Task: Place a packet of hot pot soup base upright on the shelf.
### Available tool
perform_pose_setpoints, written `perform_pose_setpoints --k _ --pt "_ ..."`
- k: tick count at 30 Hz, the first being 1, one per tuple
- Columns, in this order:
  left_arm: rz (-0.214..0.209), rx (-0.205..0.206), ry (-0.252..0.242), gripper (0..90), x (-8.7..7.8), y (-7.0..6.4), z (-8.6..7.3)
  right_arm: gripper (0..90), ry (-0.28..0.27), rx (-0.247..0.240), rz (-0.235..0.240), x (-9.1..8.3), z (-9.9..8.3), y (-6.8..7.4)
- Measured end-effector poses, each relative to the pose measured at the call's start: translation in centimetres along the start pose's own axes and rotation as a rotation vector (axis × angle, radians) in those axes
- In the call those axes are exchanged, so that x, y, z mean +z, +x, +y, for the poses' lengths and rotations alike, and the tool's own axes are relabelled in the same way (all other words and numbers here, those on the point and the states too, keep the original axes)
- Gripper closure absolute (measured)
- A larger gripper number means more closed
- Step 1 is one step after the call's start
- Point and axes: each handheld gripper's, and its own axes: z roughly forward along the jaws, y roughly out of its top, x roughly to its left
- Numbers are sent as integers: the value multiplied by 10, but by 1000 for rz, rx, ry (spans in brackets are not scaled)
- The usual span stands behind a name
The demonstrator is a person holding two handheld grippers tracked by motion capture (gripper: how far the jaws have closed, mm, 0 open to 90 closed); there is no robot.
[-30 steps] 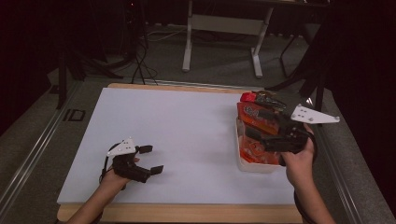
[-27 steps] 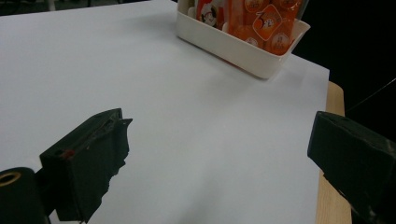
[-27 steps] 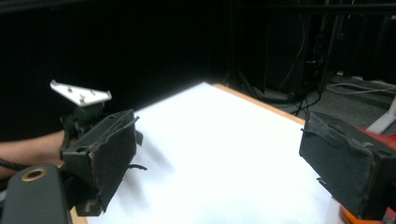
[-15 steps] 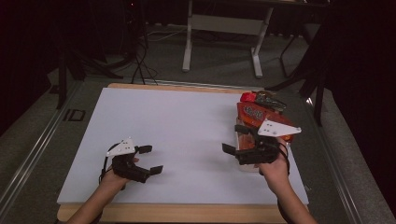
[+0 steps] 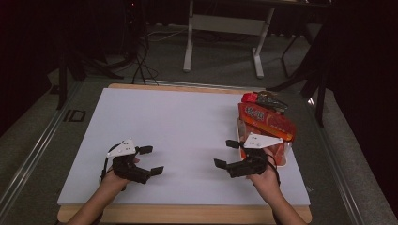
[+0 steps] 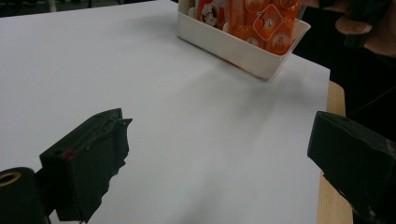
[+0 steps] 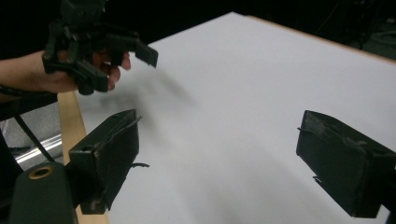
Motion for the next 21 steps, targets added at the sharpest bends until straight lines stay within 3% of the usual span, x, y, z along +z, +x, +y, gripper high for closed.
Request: perform_pose_setpoints --k 8,21 --pt "-3 2 2 46 0 0 0 129 50 -26 -23 6 -16 1" --pt "-3 13 8 46 2 -1 -1 131 66 -22 -58 3 -32 -4"
